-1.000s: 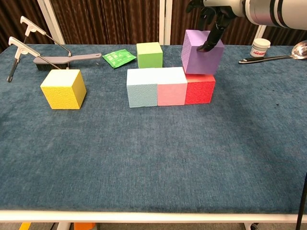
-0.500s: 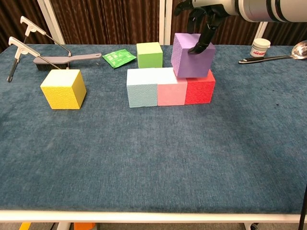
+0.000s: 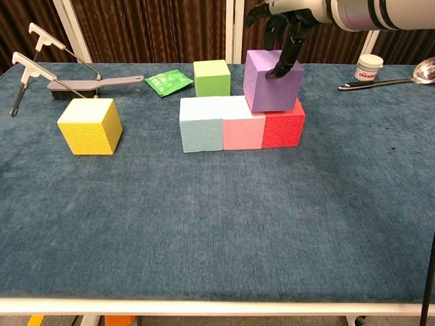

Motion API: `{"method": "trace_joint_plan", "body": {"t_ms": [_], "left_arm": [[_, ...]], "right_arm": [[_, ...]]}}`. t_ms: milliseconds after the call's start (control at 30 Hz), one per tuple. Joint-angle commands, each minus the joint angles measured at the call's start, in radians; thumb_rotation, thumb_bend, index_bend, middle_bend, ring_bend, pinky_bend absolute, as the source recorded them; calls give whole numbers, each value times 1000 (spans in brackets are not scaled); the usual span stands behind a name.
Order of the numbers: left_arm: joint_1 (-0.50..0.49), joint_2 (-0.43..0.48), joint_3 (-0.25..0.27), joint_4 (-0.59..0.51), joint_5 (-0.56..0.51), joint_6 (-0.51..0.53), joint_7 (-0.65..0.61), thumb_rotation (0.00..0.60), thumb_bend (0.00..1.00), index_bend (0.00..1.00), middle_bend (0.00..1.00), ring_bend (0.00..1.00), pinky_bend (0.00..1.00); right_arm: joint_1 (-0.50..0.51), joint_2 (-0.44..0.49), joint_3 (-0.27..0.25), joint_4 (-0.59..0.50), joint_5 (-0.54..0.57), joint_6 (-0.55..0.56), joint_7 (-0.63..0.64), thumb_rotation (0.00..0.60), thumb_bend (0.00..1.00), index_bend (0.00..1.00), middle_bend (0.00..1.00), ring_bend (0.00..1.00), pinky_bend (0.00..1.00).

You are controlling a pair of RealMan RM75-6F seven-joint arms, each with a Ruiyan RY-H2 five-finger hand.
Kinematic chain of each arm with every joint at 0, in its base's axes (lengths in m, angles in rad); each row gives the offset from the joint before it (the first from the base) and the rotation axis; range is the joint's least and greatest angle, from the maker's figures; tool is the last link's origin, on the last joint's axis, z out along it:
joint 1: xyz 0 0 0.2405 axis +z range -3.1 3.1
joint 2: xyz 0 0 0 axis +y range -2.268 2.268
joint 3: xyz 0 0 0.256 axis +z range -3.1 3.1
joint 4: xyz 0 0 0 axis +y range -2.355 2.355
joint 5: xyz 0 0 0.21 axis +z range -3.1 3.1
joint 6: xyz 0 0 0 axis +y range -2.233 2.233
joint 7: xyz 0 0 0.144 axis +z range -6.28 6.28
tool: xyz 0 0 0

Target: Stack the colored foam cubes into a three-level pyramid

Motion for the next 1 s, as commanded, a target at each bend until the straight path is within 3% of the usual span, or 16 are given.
{"method": "trace_joint_plan", "body": {"t_ms": [33,1000], "left_arm": [[0,-1,0,1,1,1,0,600,11,55,14,0,0],[5,-2,2,13,-2,4,-17,600,11,55,14,0,0]], "right_arm": [[5,2,-3,-1,4,-1,2,600,247,0,701,171,0],[53,-8,-37,19,32,-5,21,600,234,0,687,172,0]]}}
